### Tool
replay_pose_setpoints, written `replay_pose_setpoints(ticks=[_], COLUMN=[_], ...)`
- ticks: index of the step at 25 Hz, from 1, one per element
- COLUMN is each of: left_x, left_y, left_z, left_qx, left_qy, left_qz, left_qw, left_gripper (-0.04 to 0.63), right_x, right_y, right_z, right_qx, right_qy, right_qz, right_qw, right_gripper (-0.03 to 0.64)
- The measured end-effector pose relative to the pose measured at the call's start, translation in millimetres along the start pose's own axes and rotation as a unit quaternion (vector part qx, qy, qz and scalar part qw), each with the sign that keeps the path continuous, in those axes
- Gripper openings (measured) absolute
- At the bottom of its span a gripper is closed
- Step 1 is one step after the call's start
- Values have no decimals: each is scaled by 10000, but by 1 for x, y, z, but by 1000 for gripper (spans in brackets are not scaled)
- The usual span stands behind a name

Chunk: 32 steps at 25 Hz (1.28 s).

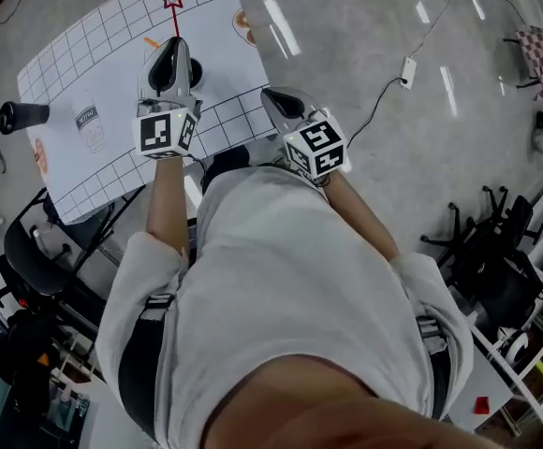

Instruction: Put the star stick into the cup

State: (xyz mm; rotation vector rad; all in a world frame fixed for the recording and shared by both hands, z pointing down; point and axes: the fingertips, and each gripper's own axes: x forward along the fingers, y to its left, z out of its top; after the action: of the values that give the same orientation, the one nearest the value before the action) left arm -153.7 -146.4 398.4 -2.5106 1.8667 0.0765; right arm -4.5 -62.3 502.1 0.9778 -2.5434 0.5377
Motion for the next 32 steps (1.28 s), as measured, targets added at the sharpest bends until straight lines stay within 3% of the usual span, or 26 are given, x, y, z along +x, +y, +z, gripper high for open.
replay_pose_setpoints(ticks=[3, 9, 17, 22, 26, 32], left_x=[3, 1, -8, -19, -25, -27], left_y=[-4, -10, -9, -4, -1, -1], left_z=[-16, -45, -72, -88, -100, -112], left_qx=[447, 764, 1490, 1458, 1171, 999], left_qy=[160, 552, 1122, 1695, 2035, 2570], left_qz=[-8, -51, 38, 110, 67, -210], left_qw=[9989, 9955, 9824, 9746, 9720, 9610], left_gripper=[18, 18, 18, 20, 20, 36], right_x=[1, 10, 29, 44, 57, 74], right_y=[-2, 2, 9, 18, 22, 27], right_z=[-4, -7, -6, 1, 7, 17], right_qx=[50, 79, 56, 48, 67, 77], right_qy=[53, 146, 258, 238, 265, 151], right_qz=[-25, 32, 211, 344, 413, 456], right_qw=[10000, 9999, 9994, 9991, 9988, 9988], right_gripper=[-2, -2, -2, -2, -2, -2])
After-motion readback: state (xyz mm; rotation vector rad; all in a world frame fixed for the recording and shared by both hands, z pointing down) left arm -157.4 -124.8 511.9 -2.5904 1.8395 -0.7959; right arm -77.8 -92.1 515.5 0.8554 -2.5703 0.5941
